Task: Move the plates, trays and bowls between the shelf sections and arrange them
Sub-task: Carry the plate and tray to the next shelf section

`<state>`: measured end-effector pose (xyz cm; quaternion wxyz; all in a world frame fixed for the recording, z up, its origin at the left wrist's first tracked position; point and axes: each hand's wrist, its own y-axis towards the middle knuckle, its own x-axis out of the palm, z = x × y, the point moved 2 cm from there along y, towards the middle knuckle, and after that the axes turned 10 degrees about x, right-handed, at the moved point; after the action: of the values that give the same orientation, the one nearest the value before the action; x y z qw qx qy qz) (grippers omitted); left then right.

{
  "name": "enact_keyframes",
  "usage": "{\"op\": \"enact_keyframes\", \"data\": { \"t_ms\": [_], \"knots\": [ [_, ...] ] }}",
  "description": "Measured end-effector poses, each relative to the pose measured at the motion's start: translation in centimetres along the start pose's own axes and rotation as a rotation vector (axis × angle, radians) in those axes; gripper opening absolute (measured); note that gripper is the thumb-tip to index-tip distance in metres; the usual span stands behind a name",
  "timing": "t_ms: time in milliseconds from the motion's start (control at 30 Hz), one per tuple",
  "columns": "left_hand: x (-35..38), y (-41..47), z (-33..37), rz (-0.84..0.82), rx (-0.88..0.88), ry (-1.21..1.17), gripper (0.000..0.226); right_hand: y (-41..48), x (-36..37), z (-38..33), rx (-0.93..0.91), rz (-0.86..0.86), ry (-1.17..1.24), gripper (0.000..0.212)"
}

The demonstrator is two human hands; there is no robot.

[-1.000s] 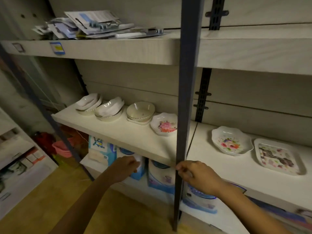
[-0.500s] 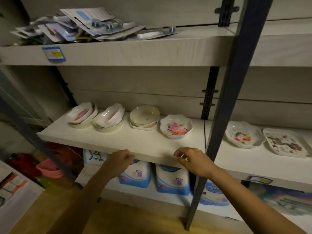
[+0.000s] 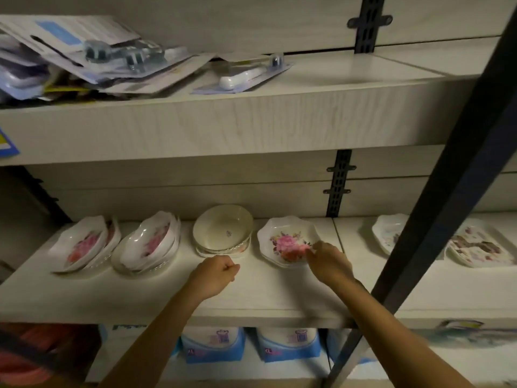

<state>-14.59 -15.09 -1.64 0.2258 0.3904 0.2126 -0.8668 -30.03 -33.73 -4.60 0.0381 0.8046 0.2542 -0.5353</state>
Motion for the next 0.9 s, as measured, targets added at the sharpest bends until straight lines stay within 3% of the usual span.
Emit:
{"op": "enact_keyframes", "data": {
  "t_ms": [167, 367, 633, 900],
  "knots": [
    [0.0, 3.7, -1.3, -0.049, 0.08, -0.004, 0.032, 2.5, 0.7, 0.0, 0.209, 0.027, -0.065, 0.049],
    [-0.5, 5.9, -2.8, -0.148, 0.126, 0.0, 0.033, 3.3, 1.3, -0.9, 0.335, -0.007, -0.244, 0.039],
    [0.6, 7.3, -4.0, -0.256, 0.14, -0.013, 0.028, 3.2, 0.4, -1.9, 0.405, 0.018, -0.175, 0.035],
    [2.2, 8.3, -3.8, -0.346, 0.039, -0.193, 0.026, 0.6, -0.3, -1.9, 0.326, 0.037, -0.034, 0.039]
  ]
}}
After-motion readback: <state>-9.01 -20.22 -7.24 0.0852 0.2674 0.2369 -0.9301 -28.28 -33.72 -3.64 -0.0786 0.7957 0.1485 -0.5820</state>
